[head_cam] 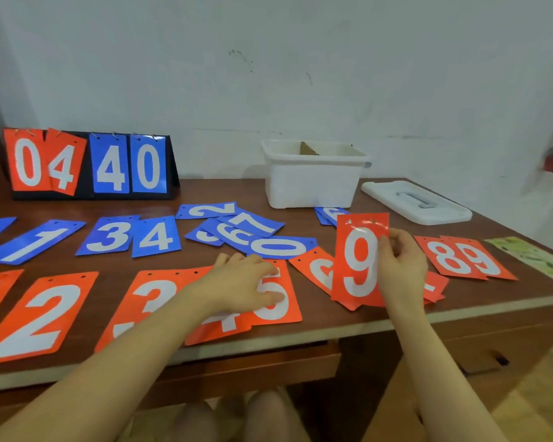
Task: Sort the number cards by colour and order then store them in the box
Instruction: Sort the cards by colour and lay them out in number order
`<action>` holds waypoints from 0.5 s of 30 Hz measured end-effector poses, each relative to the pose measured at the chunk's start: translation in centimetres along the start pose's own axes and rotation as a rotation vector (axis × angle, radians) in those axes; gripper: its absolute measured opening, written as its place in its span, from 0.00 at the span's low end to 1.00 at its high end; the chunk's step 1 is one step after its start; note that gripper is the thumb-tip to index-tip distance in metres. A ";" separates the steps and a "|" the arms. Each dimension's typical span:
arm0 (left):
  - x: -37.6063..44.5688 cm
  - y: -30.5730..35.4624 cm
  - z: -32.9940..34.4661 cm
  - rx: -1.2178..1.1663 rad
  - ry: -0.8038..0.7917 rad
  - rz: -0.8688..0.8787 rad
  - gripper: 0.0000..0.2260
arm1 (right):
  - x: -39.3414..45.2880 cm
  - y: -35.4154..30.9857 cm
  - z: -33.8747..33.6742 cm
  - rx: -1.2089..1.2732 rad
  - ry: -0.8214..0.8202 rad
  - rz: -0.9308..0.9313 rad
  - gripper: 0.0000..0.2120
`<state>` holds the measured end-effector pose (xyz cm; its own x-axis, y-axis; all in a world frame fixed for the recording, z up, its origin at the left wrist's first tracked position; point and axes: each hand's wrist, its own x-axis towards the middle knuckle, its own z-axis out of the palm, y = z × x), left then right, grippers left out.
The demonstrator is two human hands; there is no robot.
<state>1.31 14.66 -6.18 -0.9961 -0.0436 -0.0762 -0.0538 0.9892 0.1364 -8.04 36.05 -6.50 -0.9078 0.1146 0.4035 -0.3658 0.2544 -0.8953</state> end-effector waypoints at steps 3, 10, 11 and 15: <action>0.5 1.0 0.0 0.023 0.164 0.004 0.25 | 0.3 0.3 -1.0 -0.037 -0.088 0.019 0.14; 3.9 9.0 -1.1 -0.923 0.373 0.161 0.28 | 1.5 0.1 -2.9 0.062 -0.237 0.034 0.13; 4.5 9.8 -1.2 -0.970 0.428 0.159 0.26 | 1.6 0.2 -3.2 0.050 -0.249 0.033 0.13; 6.5 11.6 -1.2 -0.958 0.582 0.133 0.19 | 3.1 1.9 -5.0 -0.163 -0.224 0.012 0.14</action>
<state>-5.90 25.72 -3.94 -0.8654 -0.2522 0.4329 0.2731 0.4870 0.8296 -10.51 41.71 -6.00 -0.9412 -0.0920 0.3252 -0.3336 0.4076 -0.8500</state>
